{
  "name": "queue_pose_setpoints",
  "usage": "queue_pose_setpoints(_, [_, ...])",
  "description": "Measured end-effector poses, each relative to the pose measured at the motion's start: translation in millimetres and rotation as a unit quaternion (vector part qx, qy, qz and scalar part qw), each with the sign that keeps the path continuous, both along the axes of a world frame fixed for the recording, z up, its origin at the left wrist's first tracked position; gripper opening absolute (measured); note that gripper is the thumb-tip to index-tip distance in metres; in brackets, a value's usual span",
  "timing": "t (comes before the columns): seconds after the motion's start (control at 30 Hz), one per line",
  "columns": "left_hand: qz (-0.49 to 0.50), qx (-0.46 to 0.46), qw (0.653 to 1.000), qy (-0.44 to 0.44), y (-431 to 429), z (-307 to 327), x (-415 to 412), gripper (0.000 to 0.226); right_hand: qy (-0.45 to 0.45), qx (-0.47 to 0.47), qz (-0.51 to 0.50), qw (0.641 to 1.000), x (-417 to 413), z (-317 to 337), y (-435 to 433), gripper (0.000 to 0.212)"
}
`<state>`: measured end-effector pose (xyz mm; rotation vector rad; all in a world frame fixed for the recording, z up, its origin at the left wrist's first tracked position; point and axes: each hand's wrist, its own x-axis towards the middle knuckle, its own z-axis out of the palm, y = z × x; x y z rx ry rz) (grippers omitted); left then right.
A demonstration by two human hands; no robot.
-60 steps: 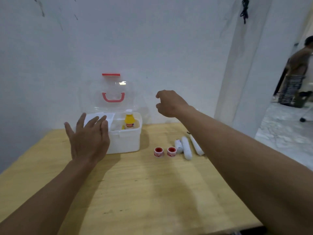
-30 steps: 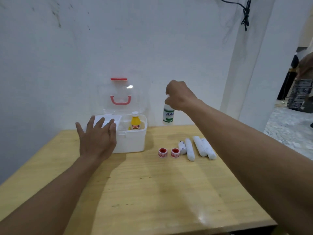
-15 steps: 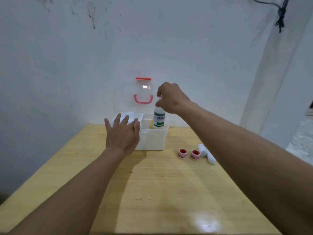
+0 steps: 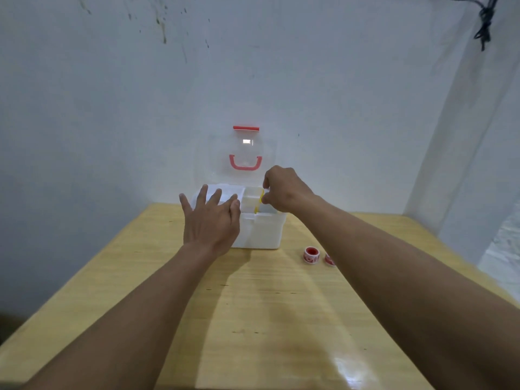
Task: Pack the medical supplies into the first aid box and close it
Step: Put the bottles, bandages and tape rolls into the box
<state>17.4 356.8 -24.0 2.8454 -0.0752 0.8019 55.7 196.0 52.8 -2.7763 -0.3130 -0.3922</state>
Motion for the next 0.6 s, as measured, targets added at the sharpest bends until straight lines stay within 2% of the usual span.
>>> queue_pose_setpoints(0.37, [0.000, -0.003, 1.000, 0.007, 0.9, 0.2, -2.5, 0.055, -0.018, -0.046, 0.006, 0.999, 2.2, 0.5, 1.3, 0.028])
queue_pose_setpoints(0.5, [0.006, 0.004, 1.000, 0.014, 0.3, 0.6, -3.0, 0.056, 0.016, -0.010, 0.010, 1.000, -2.8, 12.7, -9.5, 0.044])
queue_pose_setpoints(0.6, [0.023, 0.025, 0.999, 0.008, -1.9, -0.1, -3.3, 0.058, -0.005, 0.018, -0.014, 1.000, -9.1, 22.1, -23.9, 0.032])
